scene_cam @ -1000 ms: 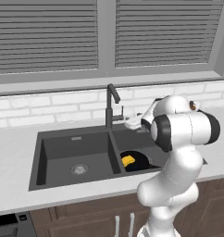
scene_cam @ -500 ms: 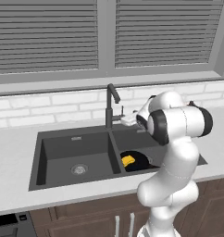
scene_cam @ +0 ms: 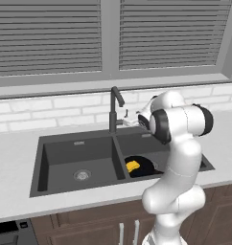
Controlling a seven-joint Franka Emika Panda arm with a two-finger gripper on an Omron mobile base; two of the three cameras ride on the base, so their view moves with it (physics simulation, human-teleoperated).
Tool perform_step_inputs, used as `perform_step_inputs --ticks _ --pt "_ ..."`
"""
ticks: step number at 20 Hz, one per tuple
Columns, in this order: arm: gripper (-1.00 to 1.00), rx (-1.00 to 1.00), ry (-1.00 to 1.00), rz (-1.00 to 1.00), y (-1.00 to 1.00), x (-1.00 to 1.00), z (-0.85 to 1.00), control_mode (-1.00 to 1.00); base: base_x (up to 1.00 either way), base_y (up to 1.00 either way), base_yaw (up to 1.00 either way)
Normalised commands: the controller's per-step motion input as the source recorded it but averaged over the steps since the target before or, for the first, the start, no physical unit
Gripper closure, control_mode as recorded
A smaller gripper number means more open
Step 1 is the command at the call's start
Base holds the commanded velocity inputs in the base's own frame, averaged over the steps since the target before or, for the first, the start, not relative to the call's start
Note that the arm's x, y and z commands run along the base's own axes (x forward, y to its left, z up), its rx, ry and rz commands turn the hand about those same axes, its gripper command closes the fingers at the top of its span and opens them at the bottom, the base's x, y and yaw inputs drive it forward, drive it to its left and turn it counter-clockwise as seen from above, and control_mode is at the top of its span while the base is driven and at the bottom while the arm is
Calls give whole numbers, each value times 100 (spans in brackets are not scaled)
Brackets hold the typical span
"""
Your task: Pick the pan and sponge and place them into the sink. Then turn on the water.
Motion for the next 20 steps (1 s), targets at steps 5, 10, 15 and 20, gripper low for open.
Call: perform_step_inputs --ticks 5,10,15,20 --pt "-100 -3 0 -3 10 39 -14 -100 0 0 0" --pt "-100 -3 0 -3 9 42 -17 -100 0 0 0" --pt "-100 -2 0 -2 1 40 -14 -100 0 0 0" --pt "-100 -1 0 -2 0 34 -10 -100 0 0 0"
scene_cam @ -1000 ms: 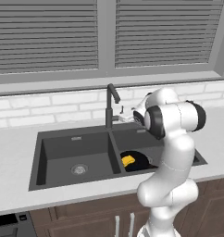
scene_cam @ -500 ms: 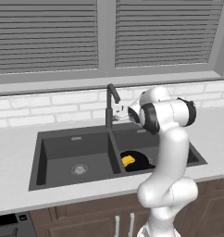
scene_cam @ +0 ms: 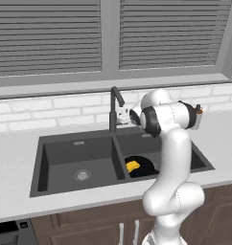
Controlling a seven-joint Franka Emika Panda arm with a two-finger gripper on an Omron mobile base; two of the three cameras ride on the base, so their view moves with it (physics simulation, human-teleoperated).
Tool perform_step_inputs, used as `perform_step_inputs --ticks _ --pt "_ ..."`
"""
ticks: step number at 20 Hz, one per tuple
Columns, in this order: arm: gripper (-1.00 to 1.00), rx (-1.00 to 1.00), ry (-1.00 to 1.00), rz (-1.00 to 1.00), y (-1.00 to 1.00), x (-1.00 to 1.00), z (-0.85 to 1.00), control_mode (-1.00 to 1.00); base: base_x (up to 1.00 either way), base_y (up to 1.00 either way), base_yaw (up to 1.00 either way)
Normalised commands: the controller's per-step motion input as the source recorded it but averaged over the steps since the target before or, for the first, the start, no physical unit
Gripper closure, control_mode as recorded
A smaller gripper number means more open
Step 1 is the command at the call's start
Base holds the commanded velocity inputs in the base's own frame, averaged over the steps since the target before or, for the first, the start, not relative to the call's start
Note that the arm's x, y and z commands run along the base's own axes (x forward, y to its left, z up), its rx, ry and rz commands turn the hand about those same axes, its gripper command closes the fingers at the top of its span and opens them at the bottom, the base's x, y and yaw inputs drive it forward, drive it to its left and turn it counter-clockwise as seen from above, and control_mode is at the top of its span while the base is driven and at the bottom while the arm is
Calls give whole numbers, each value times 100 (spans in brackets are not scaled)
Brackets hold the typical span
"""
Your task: Pick the pan and sponge and place them into the sink. Then turn on the water.
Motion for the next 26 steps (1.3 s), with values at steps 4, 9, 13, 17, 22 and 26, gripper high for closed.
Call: perform_step_inputs --ticks 4,9,13,17,22,26 --pt "-100 0 0 -2 0 26 -5 -100 0 0 0" --pt "100 0 0 -3 0 19 -3 -100 0 0 0" --pt "100 0 -1 -2 0 4 -1 -100 0 0 0" --pt "100 0 -4 0 -4 0 0 -100 0 0 0" --pt "100 0 -4 0 -9 0 -1 -100 0 0 0" --pt "100 0 -2 -4 -33 0 -4 -100 0 0 0"
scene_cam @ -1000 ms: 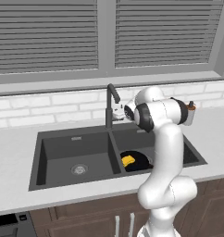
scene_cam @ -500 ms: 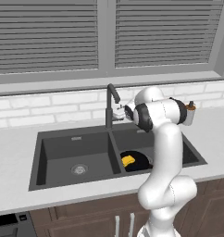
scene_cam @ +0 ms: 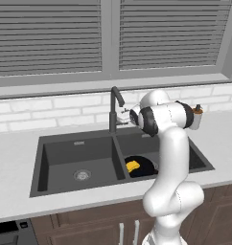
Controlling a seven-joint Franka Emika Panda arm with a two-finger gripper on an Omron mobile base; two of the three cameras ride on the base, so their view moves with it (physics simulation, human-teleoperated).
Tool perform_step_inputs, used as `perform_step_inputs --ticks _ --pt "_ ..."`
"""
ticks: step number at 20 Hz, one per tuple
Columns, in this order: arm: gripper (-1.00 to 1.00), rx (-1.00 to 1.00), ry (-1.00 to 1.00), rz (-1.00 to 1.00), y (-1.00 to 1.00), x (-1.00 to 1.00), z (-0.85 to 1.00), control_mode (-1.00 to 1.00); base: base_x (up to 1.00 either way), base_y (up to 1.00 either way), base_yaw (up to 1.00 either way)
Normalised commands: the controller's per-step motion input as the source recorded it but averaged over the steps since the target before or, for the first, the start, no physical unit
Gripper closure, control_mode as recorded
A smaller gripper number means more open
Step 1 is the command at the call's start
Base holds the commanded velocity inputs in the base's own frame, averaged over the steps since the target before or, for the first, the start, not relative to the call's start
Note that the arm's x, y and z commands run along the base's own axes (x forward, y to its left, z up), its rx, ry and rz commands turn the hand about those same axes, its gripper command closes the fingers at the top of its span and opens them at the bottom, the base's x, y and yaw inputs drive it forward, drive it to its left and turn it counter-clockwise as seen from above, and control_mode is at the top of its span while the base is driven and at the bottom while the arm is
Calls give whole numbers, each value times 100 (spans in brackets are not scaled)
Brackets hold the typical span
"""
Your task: Pick the pan and sponge and place them into the sink. Then turn on the water.
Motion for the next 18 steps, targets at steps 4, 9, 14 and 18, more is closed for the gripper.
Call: perform_step_inputs --ticks 4,9,14,18 --pt "100 0 0 -10 -51 9 -13 -100 0 0 0" --pt "100 0 1 -17 -63 25 -26 -100 0 0 0" --pt "100 0 3 -18 -86 10 -35 -100 0 0 0" --pt "100 0 3 -9 -99 0 -35 -100 0 0 0"
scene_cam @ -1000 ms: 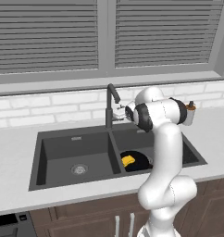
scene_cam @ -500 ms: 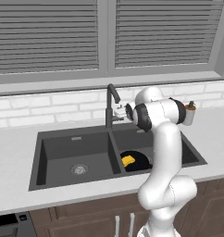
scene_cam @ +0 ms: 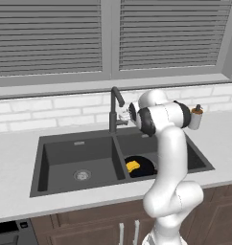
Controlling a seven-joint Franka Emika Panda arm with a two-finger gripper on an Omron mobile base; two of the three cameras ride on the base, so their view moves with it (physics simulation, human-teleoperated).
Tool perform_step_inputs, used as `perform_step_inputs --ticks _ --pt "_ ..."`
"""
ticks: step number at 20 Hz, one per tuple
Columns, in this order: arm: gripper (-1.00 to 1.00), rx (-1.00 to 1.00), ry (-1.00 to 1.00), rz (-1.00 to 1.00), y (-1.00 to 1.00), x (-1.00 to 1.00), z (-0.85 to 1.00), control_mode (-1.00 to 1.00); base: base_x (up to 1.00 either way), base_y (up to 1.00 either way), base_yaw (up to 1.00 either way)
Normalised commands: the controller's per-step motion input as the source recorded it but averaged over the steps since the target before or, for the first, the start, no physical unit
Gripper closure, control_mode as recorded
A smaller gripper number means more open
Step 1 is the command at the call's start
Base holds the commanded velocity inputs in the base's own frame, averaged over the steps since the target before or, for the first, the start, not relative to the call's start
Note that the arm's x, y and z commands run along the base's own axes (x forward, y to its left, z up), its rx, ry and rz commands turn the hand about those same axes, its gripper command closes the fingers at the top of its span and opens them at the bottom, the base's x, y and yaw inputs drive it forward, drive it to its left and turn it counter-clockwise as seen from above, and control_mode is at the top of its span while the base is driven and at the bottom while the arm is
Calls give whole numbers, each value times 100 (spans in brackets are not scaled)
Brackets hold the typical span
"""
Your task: Pick the pan and sponge and place them into the sink. Then turn on the water.
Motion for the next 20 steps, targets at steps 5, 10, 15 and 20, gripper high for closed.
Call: perform_step_inputs --ticks 5,10,15,20 --pt "100 3 0 0 -100 -1 -41 -100 0 0 0" --pt "100 12 0 2 -100 -4 -44 -100 0 0 0" --pt "100 12 0 2 -100 -2 -48 -100 0 0 0" --pt "100 19 -2 7 -100 -40 -23 -100 0 0 0"
